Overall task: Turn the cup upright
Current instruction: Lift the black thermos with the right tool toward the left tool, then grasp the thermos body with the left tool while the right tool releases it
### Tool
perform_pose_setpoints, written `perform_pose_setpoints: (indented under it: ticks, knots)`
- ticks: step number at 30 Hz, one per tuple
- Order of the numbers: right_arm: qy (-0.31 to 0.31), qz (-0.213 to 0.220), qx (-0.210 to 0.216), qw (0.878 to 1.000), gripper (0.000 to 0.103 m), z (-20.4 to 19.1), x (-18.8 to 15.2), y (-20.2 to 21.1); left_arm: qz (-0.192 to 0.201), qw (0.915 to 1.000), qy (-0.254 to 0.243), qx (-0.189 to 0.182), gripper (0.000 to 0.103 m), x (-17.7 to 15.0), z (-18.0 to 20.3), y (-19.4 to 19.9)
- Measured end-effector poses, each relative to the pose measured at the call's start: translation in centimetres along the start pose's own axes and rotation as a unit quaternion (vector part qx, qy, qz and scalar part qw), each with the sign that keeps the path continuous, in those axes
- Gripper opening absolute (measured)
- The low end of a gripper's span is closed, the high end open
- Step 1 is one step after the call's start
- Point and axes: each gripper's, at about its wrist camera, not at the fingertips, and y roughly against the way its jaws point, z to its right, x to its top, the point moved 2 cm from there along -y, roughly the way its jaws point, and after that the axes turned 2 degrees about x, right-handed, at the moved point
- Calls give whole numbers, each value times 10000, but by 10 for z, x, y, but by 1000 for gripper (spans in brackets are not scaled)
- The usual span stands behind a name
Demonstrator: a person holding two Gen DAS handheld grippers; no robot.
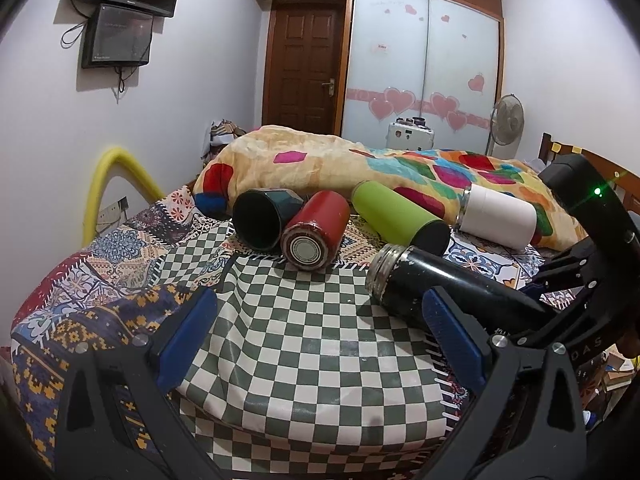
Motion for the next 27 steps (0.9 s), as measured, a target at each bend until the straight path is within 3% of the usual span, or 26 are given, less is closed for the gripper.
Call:
perform_pose_setpoints:
  ticks: [7,12,16,21,25,27]
  knots:
    - [112,329,198,9992,64,-3,-6,18,31,9999,-66,87,103,12,8,1]
    - [-37,850,251,9961,64,3,-24,44,-190,9996,-75,-207,103,32,24,-6]
    - [-276,1302,49,9911,65,16,-46,67,-876,9938,-113,-671,103,44,56,-33]
    - [-565,1890,-503,9791,65,34,-74,94,-1780,9828,-356,-355,103,32,87,-69]
    - [-764,2346,-830,9655,67,48,-92,110,-1931,9807,-238,-204,103,29,92,-77]
    - [-813,2541,-971,9589,70,54,-99,115,-2181,9756,-98,-219,103,27,94,-83]
